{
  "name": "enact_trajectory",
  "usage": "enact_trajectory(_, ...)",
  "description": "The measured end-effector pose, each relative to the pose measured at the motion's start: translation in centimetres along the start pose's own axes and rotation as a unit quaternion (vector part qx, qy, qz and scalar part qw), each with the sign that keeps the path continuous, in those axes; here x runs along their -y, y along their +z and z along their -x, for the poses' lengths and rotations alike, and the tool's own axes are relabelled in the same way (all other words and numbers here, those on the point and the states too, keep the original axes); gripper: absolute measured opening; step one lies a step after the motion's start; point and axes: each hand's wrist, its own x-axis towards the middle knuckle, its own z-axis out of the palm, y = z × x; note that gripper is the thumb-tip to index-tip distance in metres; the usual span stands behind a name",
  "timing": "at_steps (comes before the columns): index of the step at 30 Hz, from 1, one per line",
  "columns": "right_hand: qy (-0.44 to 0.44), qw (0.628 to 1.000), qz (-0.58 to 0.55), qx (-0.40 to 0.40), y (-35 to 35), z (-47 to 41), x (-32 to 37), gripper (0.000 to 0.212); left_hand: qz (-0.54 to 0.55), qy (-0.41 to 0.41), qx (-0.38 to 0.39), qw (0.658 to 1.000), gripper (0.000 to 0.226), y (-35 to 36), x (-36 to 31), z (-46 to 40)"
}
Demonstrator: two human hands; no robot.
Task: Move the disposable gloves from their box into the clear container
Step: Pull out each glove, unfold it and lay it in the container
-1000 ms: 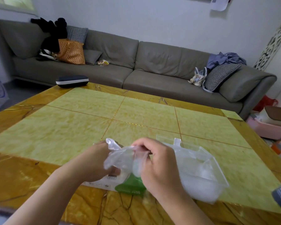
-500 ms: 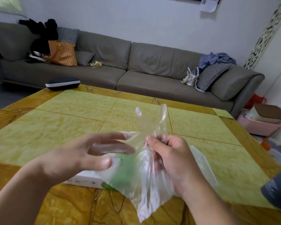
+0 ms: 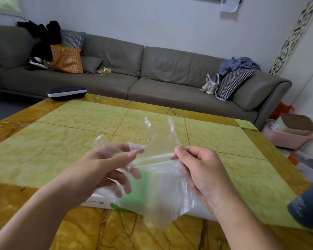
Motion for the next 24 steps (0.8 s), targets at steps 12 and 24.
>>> enact_trajectory(12, 0.105, 0.964, -0.204, 0.137, -0.8, 0.4, 0.0, 0.047, 0.13, 0.103, -0.184, 0.969, 0.025, 2.0, 0.4, -1.2)
enact_trajectory(24, 0.039, 0.983, -0.181, 0.003, -1.0, 0.4, -0.4, 0.007, 0.072, 0.156, -0.216, 0.961, 0.027, 4.0, 0.4, -1.0)
